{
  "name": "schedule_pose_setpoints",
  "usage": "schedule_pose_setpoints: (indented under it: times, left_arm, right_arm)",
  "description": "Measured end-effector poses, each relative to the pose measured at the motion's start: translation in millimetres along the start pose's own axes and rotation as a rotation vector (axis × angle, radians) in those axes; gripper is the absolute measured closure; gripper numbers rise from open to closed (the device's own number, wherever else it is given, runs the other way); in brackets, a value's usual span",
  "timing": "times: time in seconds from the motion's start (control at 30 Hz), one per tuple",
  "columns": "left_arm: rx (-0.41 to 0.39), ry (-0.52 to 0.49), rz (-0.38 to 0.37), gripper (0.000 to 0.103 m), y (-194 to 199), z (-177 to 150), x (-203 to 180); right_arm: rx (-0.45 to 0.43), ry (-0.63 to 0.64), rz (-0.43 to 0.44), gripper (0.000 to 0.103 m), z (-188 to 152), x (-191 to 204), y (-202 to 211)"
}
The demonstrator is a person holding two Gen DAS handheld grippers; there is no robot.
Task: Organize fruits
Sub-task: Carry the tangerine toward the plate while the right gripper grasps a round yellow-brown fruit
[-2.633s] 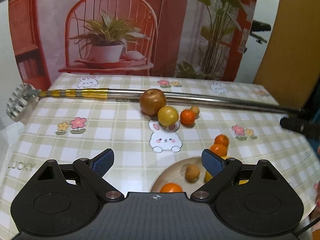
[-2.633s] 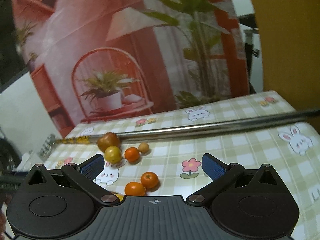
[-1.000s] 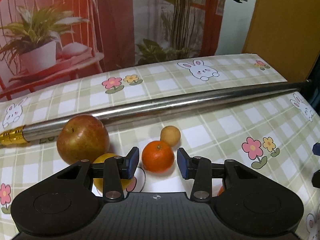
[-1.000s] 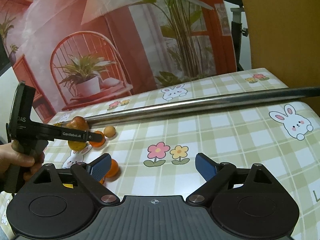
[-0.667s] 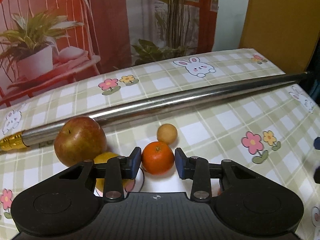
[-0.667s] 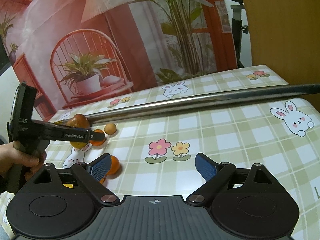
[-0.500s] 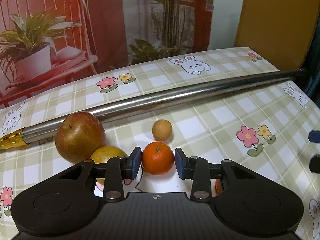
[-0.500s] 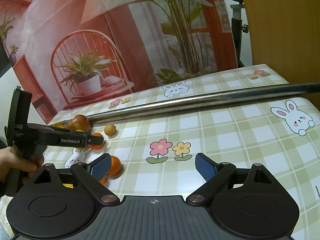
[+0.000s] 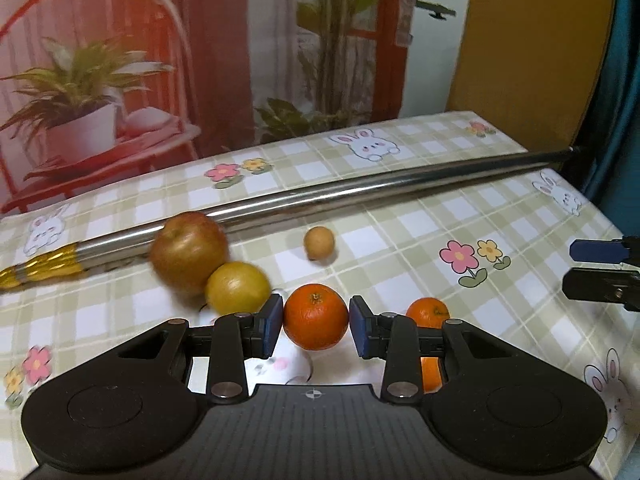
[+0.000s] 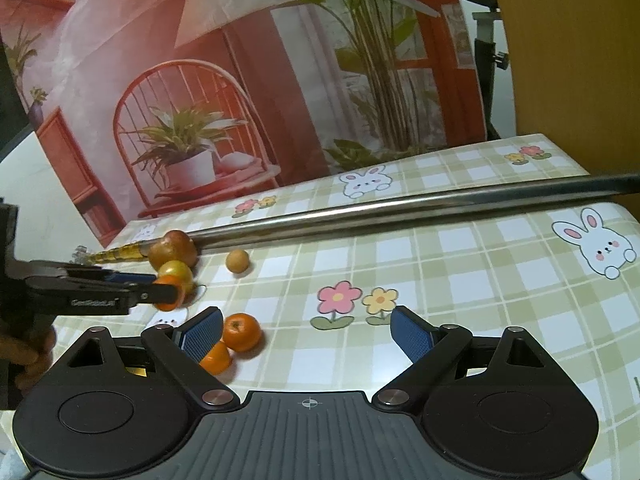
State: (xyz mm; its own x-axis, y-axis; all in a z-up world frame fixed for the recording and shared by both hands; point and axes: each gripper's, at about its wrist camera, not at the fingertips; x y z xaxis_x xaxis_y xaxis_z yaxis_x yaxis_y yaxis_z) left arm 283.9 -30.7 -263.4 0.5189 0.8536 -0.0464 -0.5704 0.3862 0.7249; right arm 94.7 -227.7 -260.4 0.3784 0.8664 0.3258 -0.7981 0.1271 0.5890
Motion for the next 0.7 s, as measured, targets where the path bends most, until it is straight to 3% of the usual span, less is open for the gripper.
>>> schedule_pose_setpoints:
  times: [0.7]
  left_arm:
    - [-0.14,0.223,0.082,0.065,135,-75,28]
  right_arm:
    - [0.023,0.114,0.109,0.014,3,78,26]
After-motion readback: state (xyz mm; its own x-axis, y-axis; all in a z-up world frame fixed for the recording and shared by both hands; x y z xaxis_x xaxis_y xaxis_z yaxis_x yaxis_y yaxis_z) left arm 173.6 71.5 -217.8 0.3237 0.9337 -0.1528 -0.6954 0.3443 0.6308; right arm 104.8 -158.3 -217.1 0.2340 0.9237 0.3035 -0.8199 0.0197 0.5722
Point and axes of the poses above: each gripper's, at about its wrist camera, not at the fingertips, and y roughly against the way its jaws point, x to its left, z to its top, and after that the axes turned 3 degrees about -z, right-handed
